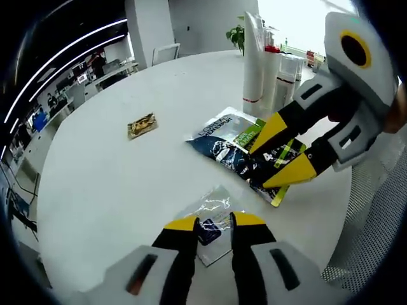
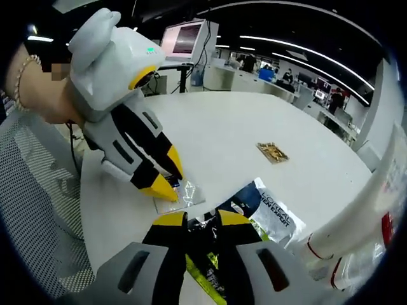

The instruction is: Arrange the skincare products in the storage area until every visible bottle or jar stands upright without overlapping.

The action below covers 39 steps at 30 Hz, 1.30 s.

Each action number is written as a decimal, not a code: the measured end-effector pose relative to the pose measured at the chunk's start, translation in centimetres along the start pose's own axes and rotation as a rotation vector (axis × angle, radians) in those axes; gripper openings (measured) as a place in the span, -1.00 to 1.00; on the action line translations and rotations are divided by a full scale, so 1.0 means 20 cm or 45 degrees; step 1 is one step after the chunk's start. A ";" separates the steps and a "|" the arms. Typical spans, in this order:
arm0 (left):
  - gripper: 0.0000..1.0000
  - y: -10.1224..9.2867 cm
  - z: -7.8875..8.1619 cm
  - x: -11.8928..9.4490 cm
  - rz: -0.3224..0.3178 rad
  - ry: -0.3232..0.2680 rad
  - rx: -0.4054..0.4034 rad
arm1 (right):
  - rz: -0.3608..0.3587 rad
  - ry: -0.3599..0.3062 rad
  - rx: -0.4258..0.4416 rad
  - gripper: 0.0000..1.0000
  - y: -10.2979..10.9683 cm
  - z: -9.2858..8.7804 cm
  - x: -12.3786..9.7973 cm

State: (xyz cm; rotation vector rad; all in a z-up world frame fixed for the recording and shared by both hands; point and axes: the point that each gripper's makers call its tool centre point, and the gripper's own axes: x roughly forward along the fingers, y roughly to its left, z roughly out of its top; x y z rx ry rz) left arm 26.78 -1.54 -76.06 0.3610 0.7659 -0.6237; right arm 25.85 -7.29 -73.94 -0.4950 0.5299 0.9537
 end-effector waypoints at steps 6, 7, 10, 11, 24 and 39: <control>-0.51 0.01 -0.02 0.01 0.048 0.015 -0.084 | 0.003 0.007 0.011 -0.65 0.00 -0.01 0.01; -0.51 0.02 -0.02 0.01 0.052 0.017 -0.089 | 0.002 0.005 0.014 -0.65 0.00 -0.01 0.01; -0.51 0.03 -0.03 0.02 0.085 0.032 -0.150 | 0.002 0.001 0.020 -0.65 0.00 -0.01 0.01; -0.51 0.03 -0.03 0.02 0.095 0.035 -0.170 | 0.000 -0.001 0.017 -0.65 0.00 -0.01 0.01; -0.43 0.01 -0.05 0.02 0.165 0.045 -0.377 | 0.013 0.000 0.015 -0.65 0.02 -0.01 0.01; -0.28 0.10 -0.10 -0.13 0.159 0.018 -0.350 | 0.023 -0.011 0.042 -0.56 0.06 -0.01 -0.01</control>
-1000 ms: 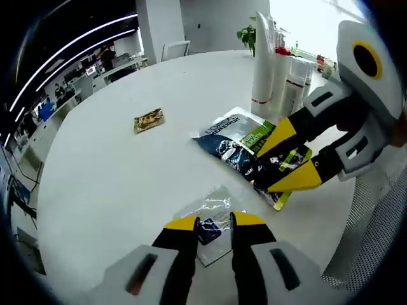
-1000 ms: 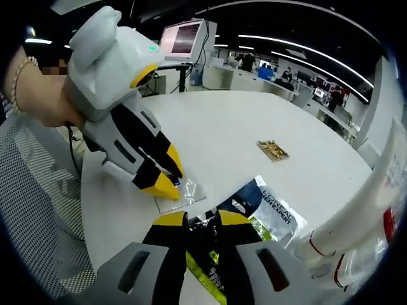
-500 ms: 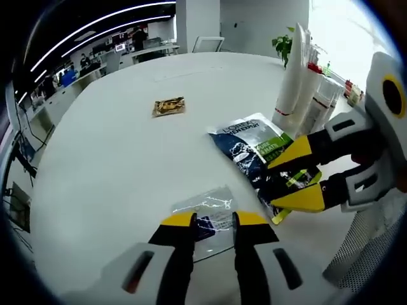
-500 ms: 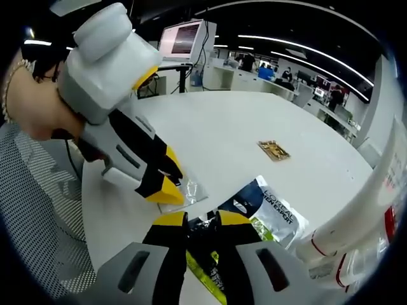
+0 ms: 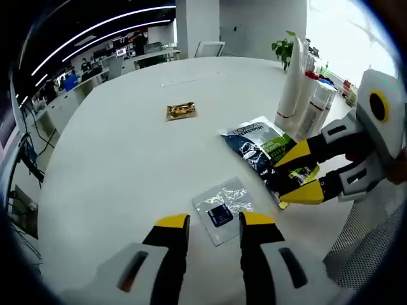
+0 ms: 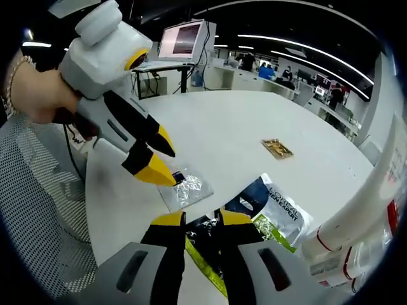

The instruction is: Arrange the skincare products in the storage area until every visible bottle or jar stands upright without overlapping.

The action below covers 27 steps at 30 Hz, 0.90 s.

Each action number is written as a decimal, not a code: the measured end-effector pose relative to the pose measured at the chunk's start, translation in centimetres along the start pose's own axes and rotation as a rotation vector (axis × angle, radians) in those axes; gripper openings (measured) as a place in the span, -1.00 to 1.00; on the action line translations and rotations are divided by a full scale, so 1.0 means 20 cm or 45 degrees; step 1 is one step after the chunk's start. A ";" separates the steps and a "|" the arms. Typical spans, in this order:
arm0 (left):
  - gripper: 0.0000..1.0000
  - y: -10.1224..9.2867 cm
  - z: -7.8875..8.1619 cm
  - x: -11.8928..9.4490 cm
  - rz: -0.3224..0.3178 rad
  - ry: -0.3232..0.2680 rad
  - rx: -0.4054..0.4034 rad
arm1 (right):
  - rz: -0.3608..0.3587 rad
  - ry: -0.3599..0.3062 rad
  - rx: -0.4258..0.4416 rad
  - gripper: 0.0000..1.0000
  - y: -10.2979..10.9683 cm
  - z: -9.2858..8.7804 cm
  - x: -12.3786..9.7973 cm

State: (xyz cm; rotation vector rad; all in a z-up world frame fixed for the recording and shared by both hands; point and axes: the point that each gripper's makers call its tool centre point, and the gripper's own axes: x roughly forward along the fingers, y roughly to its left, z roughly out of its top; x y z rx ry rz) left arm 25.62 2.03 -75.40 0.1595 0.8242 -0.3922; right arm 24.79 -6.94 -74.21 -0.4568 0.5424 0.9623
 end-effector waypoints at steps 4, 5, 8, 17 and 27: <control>-0.22 0.00 -0.01 -0.02 -0.002 0.009 0.011 | -0.001 -0.013 0.011 -0.43 0.00 0.01 -0.02; -0.20 0.00 -0.02 -0.02 -0.004 0.011 0.008 | -0.001 -0.015 0.022 -0.40 0.00 0.02 -0.03; -0.12 0.01 -0.03 -0.04 -0.001 0.012 -0.008 | -0.002 -0.030 0.041 -0.30 0.00 0.03 -0.07; 0.15 0.02 -0.04 -0.12 0.000 0.019 -0.045 | -0.041 -0.021 0.091 0.02 -0.02 -0.04 -0.18; 0.38 -0.02 -0.07 -0.21 -0.026 -0.004 -0.041 | -0.046 -0.072 0.171 0.41 -0.03 -0.01 -0.34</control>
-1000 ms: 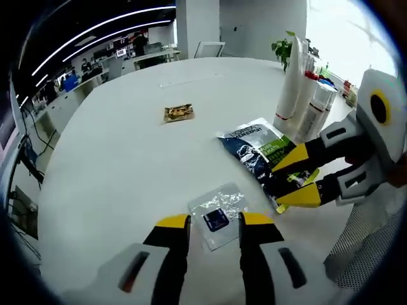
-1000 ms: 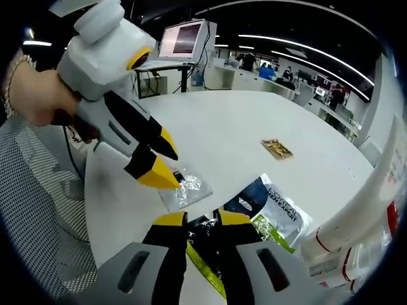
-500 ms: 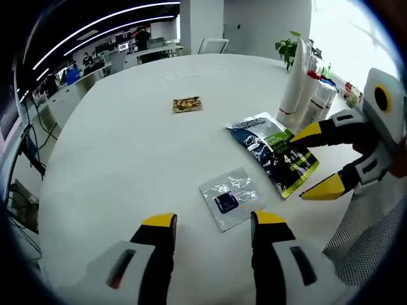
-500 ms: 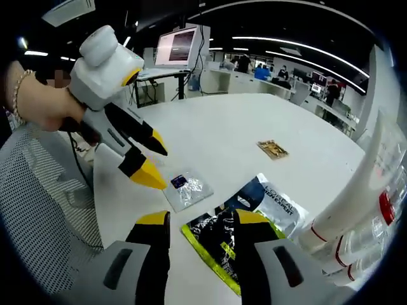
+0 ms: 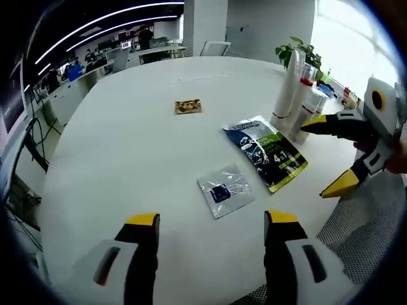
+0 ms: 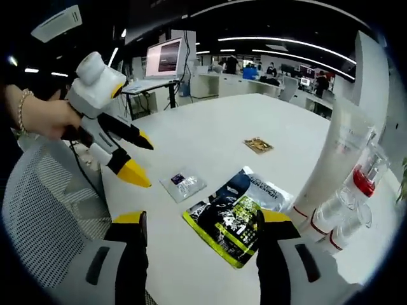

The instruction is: Arrange the skincare products in the storage area until every visible bottle or jar stands upright without overlapping.

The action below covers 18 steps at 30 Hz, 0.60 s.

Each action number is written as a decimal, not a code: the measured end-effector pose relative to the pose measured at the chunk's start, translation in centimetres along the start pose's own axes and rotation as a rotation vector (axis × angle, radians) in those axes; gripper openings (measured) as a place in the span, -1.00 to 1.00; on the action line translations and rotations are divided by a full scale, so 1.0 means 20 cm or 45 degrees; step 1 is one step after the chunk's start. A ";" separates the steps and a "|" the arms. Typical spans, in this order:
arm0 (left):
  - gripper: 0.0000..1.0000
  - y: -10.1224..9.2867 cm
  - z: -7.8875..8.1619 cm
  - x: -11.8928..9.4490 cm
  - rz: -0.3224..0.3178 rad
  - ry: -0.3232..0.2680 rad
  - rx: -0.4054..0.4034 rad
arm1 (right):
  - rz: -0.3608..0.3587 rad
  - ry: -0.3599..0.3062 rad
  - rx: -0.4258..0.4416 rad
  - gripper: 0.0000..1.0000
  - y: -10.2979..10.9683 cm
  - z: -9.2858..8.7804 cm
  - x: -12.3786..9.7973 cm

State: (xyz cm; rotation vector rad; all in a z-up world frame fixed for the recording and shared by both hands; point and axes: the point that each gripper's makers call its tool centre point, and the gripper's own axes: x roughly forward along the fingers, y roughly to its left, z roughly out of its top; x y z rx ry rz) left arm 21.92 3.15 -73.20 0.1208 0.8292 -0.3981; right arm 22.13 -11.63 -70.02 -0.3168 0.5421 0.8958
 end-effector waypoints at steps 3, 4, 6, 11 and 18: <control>0.45 -0.01 0.02 -0.01 -0.018 -0.023 0.002 | 0.008 0.010 0.024 0.53 0.00 -0.02 -0.03; 0.50 -0.01 0.02 -0.02 -0.022 -0.025 -0.004 | -0.004 -0.009 0.036 0.53 -0.01 -0.01 -0.05; 0.56 -0.01 0.04 -0.04 -0.022 -0.042 -0.013 | -0.008 -0.017 0.064 0.55 -0.02 0.00 -0.09; 0.68 0.00 0.06 -0.09 -0.031 -0.080 -0.033 | -0.067 -0.033 0.119 0.59 -0.07 0.00 -0.19; 0.85 0.03 0.07 -0.17 -0.038 -0.127 -0.105 | -0.130 -0.036 0.178 0.70 -0.13 -0.04 -0.29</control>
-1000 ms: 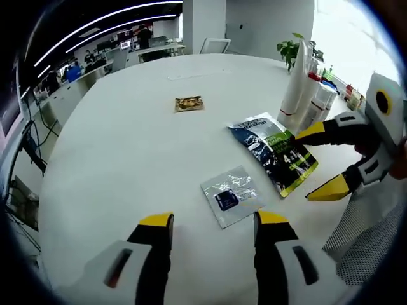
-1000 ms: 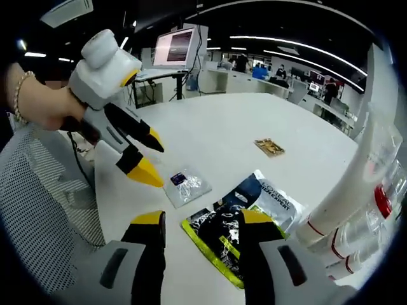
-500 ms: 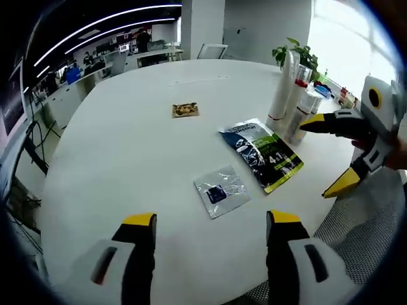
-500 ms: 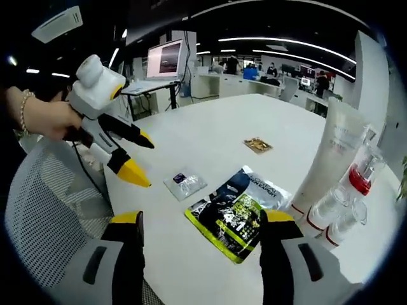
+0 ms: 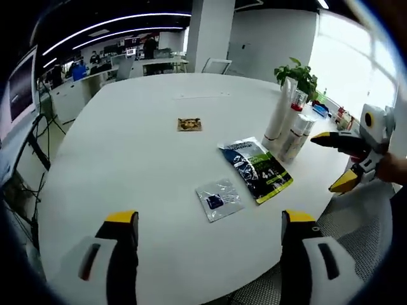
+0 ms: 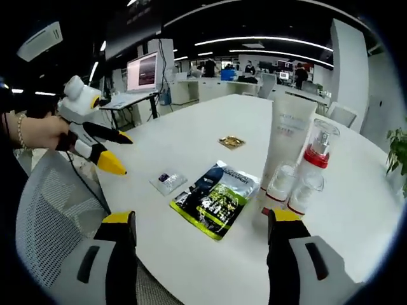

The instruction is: Arrange the skincare products in the storage area until every visible bottle or jar stands upright without overlapping.

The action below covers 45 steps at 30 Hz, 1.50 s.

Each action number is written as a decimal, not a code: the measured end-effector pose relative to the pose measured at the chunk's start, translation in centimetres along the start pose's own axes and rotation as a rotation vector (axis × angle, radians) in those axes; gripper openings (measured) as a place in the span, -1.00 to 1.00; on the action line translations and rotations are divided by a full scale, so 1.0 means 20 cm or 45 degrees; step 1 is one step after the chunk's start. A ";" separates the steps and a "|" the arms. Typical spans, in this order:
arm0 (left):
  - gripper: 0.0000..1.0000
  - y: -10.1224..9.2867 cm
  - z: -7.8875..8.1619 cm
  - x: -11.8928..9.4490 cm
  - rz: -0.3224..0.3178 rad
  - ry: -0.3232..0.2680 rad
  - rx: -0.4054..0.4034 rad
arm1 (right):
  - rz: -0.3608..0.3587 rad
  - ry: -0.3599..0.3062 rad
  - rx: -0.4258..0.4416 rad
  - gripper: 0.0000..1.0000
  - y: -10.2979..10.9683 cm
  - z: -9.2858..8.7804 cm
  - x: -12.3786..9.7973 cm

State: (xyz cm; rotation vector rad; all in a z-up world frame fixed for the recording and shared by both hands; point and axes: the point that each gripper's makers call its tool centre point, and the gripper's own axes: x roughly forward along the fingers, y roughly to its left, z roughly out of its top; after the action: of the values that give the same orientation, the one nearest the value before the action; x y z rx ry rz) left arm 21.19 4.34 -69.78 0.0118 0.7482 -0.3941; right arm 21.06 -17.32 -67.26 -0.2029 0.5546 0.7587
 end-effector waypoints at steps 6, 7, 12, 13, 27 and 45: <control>0.92 0.07 -0.04 -0.05 0.044 0.022 -0.030 | -0.047 -0.001 0.061 0.69 -0.07 -0.03 -0.03; 0.92 0.08 -0.04 -0.05 0.048 0.025 -0.033 | -0.051 0.001 0.061 0.68 -0.07 -0.03 -0.03; 0.95 0.08 -0.04 -0.09 0.059 0.018 -0.060 | -0.052 0.000 0.068 0.72 -0.07 -0.03 -0.04; 0.95 0.08 -0.04 -0.09 0.058 0.015 -0.063 | -0.053 0.000 0.072 0.72 -0.08 -0.04 -0.04; 0.93 0.09 0.00 -0.14 0.058 -0.049 -0.069 | -0.104 -0.018 0.138 0.84 -0.12 -0.05 -0.09; 0.92 0.02 0.02 -0.09 -0.005 -0.009 0.010 | -0.219 -0.040 0.195 0.91 -0.21 -0.08 -0.12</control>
State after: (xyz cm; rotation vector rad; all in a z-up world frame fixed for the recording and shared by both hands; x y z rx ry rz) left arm 20.47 5.17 -68.36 0.0167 0.7399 -0.4008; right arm 21.90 -22.41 -67.36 -0.0955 0.5551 0.5489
